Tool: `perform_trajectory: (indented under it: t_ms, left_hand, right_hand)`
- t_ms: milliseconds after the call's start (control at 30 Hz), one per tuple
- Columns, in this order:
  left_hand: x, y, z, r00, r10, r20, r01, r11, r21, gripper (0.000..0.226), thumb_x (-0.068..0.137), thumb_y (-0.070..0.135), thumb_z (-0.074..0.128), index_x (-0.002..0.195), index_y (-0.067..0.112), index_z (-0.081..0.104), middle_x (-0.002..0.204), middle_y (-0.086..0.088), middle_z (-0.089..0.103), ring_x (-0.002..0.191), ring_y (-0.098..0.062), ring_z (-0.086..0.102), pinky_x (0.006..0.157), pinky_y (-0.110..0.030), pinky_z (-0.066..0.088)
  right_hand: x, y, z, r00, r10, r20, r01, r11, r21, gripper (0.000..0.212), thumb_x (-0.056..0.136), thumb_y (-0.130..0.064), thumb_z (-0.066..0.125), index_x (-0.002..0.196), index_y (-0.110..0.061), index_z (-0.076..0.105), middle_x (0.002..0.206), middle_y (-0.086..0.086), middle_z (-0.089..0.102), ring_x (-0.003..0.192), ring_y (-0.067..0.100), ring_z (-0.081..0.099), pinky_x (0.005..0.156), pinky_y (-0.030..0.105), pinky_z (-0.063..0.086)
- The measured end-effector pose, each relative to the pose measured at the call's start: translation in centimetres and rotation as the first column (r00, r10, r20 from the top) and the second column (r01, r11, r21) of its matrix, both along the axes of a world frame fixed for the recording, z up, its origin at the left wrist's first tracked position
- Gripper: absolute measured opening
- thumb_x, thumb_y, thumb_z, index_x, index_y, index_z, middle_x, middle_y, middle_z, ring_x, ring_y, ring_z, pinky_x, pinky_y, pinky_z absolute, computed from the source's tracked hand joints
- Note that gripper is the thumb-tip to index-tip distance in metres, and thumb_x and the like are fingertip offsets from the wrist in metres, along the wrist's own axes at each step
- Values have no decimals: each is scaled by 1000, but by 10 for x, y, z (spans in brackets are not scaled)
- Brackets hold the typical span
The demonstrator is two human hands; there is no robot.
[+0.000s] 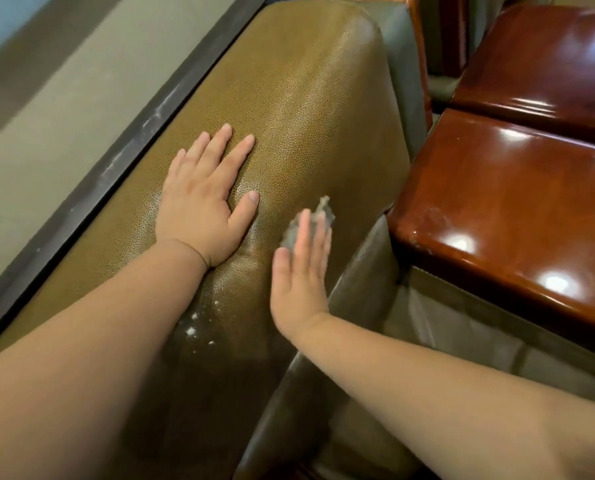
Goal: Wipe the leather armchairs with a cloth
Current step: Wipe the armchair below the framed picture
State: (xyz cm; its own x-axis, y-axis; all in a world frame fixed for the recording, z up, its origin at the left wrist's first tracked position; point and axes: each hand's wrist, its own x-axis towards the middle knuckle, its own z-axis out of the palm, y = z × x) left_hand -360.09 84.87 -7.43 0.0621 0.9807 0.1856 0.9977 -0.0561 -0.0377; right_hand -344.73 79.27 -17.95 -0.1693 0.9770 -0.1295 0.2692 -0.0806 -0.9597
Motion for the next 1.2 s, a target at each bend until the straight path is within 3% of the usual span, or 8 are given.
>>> perform_trajectory:
  t_ms: [167,300,400,667,800,900,1033,1200]
  left_hand:
    - [0,-4,3,1000,21,13,-21,999,-32,70,101,62,33,166,37,26,174,0,25,161,-30,21,130,-54,16]
    - [4,-3,24,993,47,105,-30,987,-159,73,99,63,29,167,37,25,176,1,19,163,-26,14,131,-51,10]
    - [-16,-34,40,977,86,193,-25,954,-300,73,98,63,26,167,39,22,177,3,12,164,-23,9,132,-50,6]
    - [-66,-197,24,975,205,82,-184,959,-217,65,104,55,25,167,37,24,176,4,16,163,-21,12,132,-51,12]
    - [-64,-194,13,983,172,67,-162,979,-125,67,103,50,32,166,29,32,173,-4,26,161,-30,23,129,-57,21]
    - [-67,-193,14,982,177,62,-169,979,-114,67,102,50,32,166,28,33,173,-5,26,161,-30,23,128,-57,22]
    - [-63,-194,16,981,180,77,-173,981,-82,66,102,48,34,165,29,34,173,-4,28,160,-29,24,129,-56,22]
    - [-65,-197,13,978,197,65,-191,977,-89,66,103,54,30,166,34,31,173,-1,28,160,-26,23,130,-54,20]
  right_hand:
    - [0,10,1,948,-314,57,270,695,-667,60,110,-21,15,165,-20,-8,168,20,-27,156,42,-19,128,53,-3]
    - [-33,-24,68,993,53,-105,-64,992,-109,85,92,-78,-2,161,-32,-20,169,3,-30,153,25,-34,123,43,-19]
    - [-21,-39,74,951,304,56,-306,900,311,73,102,-71,9,162,-38,-17,169,-9,-29,151,24,-39,121,46,-18]
    - [-3,-36,-7,973,43,228,56,910,-410,61,111,-32,12,165,-7,-1,171,20,-13,158,35,-10,128,49,-3]
    - [-43,-92,38,982,172,78,-176,984,37,68,104,-50,-5,166,-22,-4,169,8,-29,154,26,-31,122,33,-22]
    - [-41,-117,55,912,344,222,-409,769,491,74,108,-57,8,166,-14,-3,174,7,-13,158,31,-19,127,45,-6]
    - [-34,-98,39,852,198,484,-483,653,583,67,108,-46,18,164,-9,22,172,16,12,159,41,2,126,60,12]
    - [-18,-48,24,925,44,377,-235,847,476,67,107,-40,26,166,-14,9,174,8,-5,159,35,-12,124,67,4]
